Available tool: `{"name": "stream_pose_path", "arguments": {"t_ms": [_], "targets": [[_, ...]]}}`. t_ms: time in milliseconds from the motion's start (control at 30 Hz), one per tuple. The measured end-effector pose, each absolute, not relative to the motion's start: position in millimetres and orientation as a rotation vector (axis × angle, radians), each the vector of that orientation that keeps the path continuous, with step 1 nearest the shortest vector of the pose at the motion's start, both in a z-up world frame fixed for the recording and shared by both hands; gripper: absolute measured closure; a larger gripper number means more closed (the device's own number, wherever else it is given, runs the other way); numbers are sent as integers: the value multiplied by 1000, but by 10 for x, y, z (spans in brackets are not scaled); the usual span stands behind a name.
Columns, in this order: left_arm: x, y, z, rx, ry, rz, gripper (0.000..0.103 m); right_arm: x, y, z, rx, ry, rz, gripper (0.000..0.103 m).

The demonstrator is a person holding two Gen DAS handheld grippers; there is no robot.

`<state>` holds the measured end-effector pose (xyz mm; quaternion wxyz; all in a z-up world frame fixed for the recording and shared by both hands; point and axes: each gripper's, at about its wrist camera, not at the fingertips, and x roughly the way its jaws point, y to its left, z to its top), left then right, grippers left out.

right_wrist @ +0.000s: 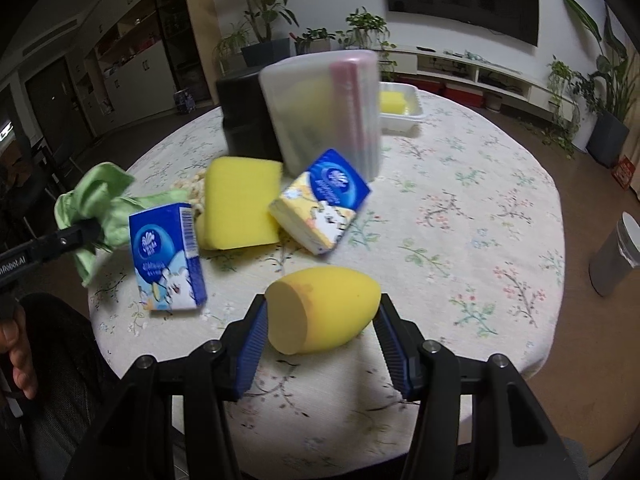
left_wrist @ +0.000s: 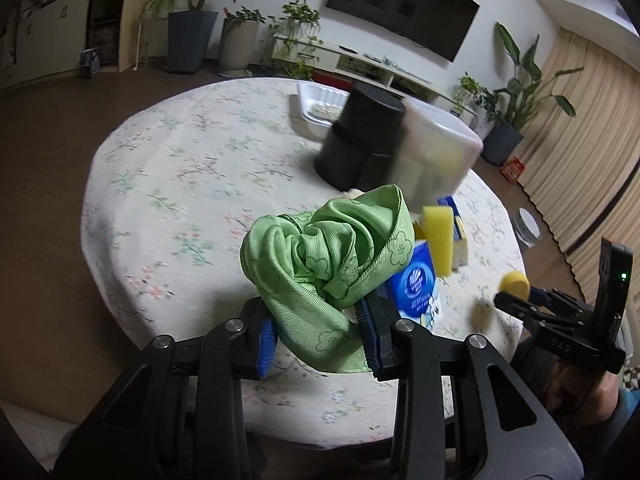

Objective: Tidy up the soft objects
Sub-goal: 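Carry the cloth and makeup sponge to the white tray and release both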

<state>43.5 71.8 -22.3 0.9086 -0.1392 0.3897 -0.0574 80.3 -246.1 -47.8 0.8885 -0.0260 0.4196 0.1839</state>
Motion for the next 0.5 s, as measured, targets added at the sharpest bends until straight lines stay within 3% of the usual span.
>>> {"name": "stream_pose_path", "arguments": {"t_ms": [500], "targets": [[867, 1378, 234, -283, 713, -40, 71, 1434, -3701, -36, 74, 833, 180, 47]]}}
